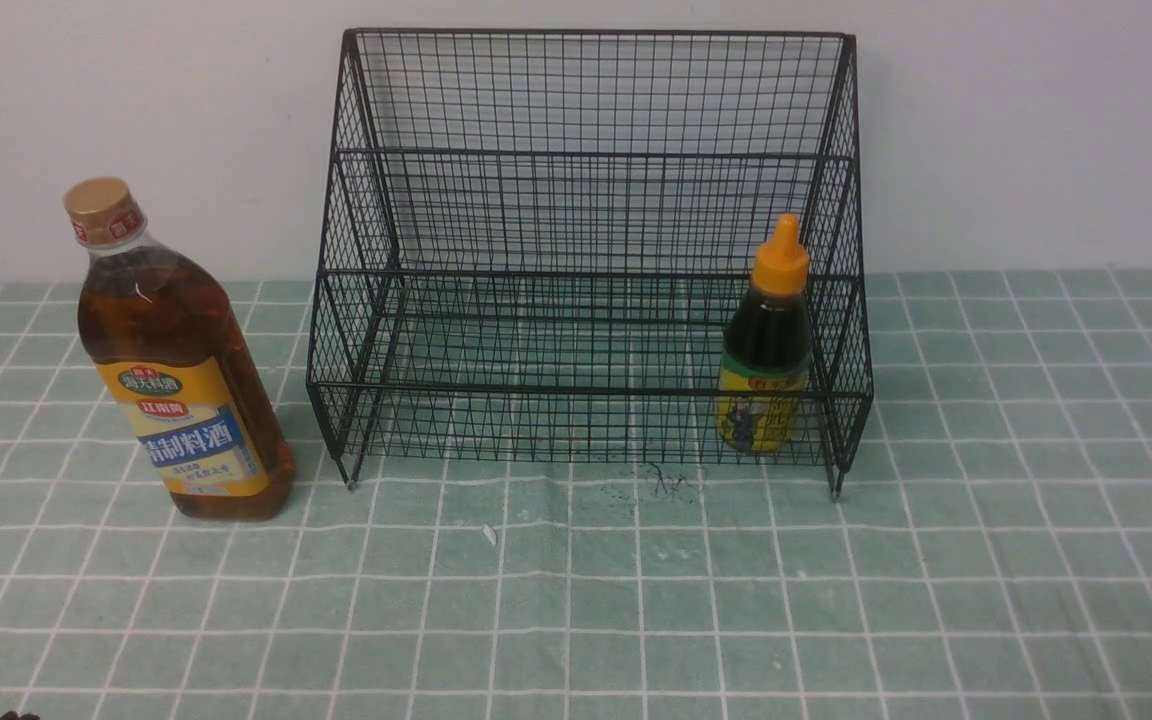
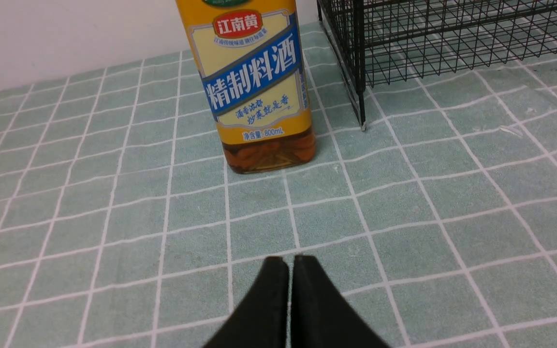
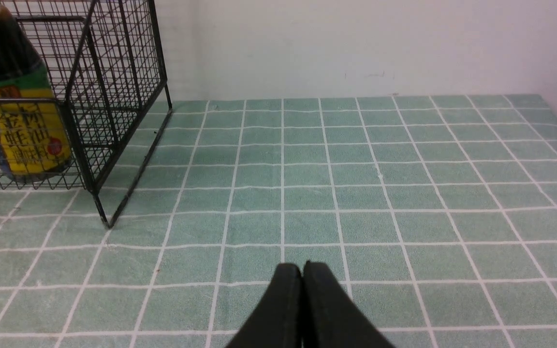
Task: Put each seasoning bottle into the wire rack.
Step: Use the left arm to grab the condiment bottle closest to it
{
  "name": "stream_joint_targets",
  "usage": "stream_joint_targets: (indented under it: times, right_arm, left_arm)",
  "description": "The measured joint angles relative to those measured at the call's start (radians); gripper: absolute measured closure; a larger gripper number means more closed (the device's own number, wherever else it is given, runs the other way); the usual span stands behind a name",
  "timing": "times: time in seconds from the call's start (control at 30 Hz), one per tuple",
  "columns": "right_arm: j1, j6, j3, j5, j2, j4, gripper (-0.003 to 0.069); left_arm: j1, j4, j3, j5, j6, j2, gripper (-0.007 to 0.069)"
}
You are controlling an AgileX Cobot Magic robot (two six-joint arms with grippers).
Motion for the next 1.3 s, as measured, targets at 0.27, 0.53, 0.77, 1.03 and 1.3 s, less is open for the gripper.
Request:
stream_joint_targets:
  times: [0.27, 0.53, 0.77, 1.03, 1.3]
  right_arm:
    - [0.0, 0.0, 0.0, 0.0, 0.0, 0.0, 0.0673]
    - [0.0, 0.0, 0.0, 0.0, 0.0, 0.0, 0.0673]
    - [0.0, 0.0, 0.0, 0.0, 0.0, 0.0, 0.0673]
    - [0.0, 0.009, 0.0, 0.0, 0.0, 0.0, 0.0673]
    - [0.0, 0.003, 0.0, 0.0, 0.0, 0.0, 0.0673]
  left_arm:
    - [0.0, -0.02, 0.002, -0.046, -0.001, 0.0, 0.0631]
    - [0.0, -0.326, 0.002, -0.358, -0.095, 0.0, 0.0631]
    - [0.0, -0.365, 0.002, -0.72, -0.102, 0.0, 0.0631]
    - [0.0, -0.109, -0.231, -0.678, -0.131, 0.193, 0.0618]
    - [0.0, -0.041, -0.489, -0.593, -0.154, 0.637, 0.0395]
